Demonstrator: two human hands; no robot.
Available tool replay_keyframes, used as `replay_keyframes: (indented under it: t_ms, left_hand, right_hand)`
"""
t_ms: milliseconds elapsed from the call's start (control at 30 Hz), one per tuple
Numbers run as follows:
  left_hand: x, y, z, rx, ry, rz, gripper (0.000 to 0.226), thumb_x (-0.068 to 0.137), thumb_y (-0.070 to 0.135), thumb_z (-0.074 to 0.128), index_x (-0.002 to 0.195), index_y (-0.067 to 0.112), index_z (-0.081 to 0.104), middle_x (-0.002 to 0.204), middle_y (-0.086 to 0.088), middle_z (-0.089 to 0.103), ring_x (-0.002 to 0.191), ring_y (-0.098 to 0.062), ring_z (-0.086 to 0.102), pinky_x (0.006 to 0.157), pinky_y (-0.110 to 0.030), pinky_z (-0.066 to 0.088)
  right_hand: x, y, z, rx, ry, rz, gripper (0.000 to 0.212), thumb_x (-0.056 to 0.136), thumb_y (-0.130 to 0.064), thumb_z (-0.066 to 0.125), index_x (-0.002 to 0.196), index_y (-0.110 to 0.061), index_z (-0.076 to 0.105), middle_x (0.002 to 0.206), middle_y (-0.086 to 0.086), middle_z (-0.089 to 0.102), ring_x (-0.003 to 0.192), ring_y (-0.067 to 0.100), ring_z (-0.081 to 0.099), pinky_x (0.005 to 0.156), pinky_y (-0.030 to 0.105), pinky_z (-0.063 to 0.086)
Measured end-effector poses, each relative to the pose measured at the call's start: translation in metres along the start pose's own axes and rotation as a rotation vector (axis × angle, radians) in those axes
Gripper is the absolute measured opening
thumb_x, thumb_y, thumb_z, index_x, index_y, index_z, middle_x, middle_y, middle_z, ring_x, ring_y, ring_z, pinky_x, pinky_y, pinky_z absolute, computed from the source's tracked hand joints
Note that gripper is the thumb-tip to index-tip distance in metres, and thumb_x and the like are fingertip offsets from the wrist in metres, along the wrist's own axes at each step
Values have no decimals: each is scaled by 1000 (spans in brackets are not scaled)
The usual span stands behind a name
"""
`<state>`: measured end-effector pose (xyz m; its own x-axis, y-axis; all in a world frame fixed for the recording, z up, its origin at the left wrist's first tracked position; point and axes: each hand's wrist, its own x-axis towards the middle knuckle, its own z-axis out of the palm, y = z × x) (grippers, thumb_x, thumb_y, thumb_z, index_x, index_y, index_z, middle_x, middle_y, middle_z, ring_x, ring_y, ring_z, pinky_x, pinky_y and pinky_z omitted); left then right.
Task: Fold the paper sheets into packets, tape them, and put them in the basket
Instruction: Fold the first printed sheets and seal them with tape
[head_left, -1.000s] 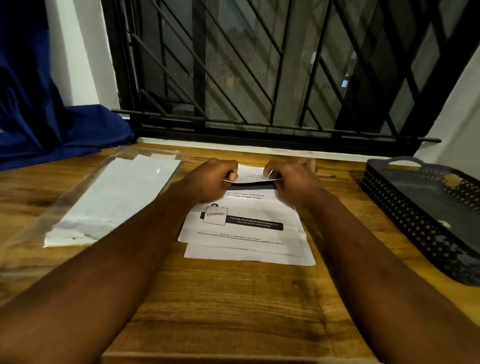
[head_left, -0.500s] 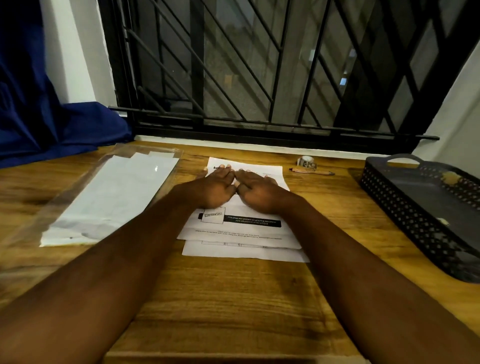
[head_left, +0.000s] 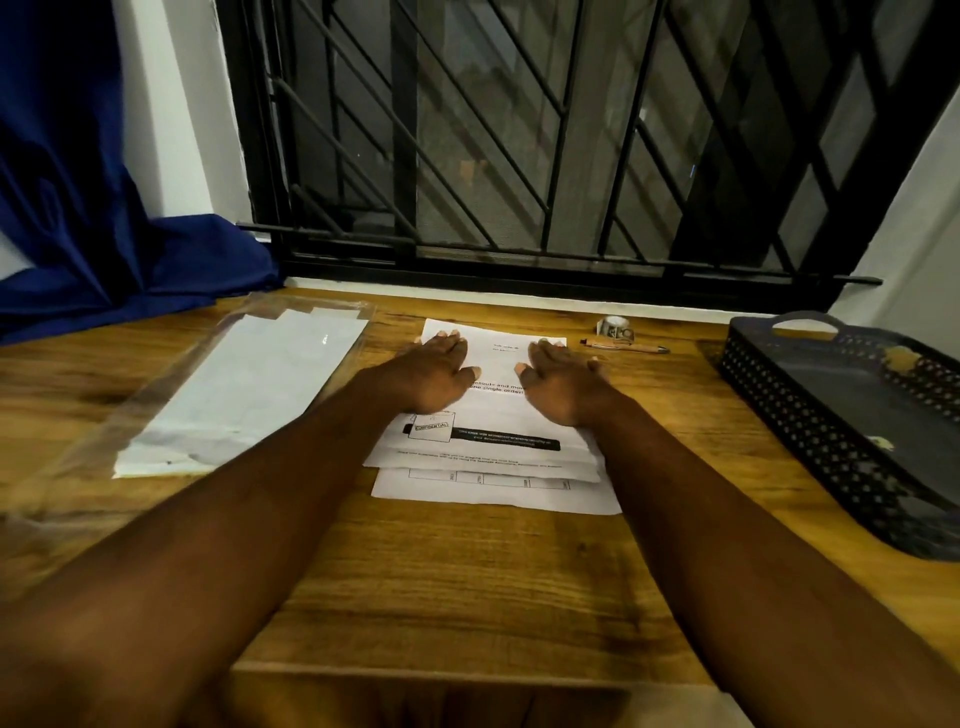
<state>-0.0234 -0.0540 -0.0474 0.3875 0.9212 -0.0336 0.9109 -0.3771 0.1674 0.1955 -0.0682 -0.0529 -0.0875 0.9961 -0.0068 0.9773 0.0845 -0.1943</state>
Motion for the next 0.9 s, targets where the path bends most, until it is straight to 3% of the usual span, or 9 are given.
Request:
replay_keyframes:
  t_ms: [100, 233, 300, 400, 500, 567, 667, 900]
  left_hand:
    - [-9, -1, -10, -43, 14, -55, 78, 105, 65, 26, 166, 21, 7, 173, 1, -2, 160, -19, -3, 129, -43, 5]
    - [-20, -30, -34, 48, 101, -252, 81, 99, 73, 34, 161, 22, 27, 172, -3, 17, 158, -28, 12, 126, -56, 12]
    - [-25, -54, -46, 113, 58, -391, 82, 97, 73, 38, 159, 19, 33, 168, -9, 28, 154, -34, 25, 123, -62, 20]
    - [-40, -81, -54, 111, -67, -485, 73, 97, 64, 47, 153, 16, 44, 159, -13, 44, 143, -34, 43, 118, -56, 34]
    - [-50, -89, -45, 57, -46, -481, 70, 101, 58, 47, 159, 22, 35, 166, -10, 33, 150, -32, 34, 122, -50, 30]
    - [-50, -91, -37, 42, 5, -478, 71, 101, 64, 41, 161, 27, 30, 169, -5, 26, 155, -32, 24, 124, -56, 22]
    - [-41, -89, -31, 57, 25, -483, 72, 102, 68, 30, 163, 29, 24, 172, -2, 15, 158, -33, 12, 123, -62, 11]
    - [-9, -82, -22, 9, 84, -516, 74, 102, 69, 27, 162, 25, 26, 172, -6, 16, 156, -36, 12, 121, -62, 11]
  right_hand:
    - [-3, 3, -1, -20, 18, -7, 67, 112, -57, 19, 170, -24, 12, 178, 0, 3, 164, 23, 0, 130, 56, -1]
    - [-2, 4, -1, -18, 28, -21, 68, 111, -58, 21, 169, -24, 15, 178, 0, 7, 164, 24, 3, 130, 56, 3]
    - [0, 6, 0, -25, 27, -21, 68, 111, -59, 21, 169, -24, 16, 178, 1, 7, 164, 25, 4, 130, 57, 4]
    - [4, 7, 0, -11, 19, -34, 67, 111, -57, 23, 168, -22, 19, 177, 2, 10, 164, 26, 6, 130, 58, 5]
    - [12, 8, 0, -7, 16, -57, 66, 111, -56, 24, 166, -21, 26, 176, 5, 16, 163, 27, 10, 129, 60, 10]
    - [18, 7, 0, -37, 28, -80, 67, 107, -59, 23, 162, -22, 32, 174, 7, 24, 161, 30, 17, 127, 60, 15]
    - [20, 2, 0, -39, 11, -87, 67, 107, -59, 24, 164, -25, 30, 175, 6, 20, 161, 30, 15, 127, 58, 15]
    - [12, -5, -7, -20, -5, -73, 64, 111, -56, 26, 167, -27, 25, 177, 2, 15, 163, 29, 10, 129, 55, 9]
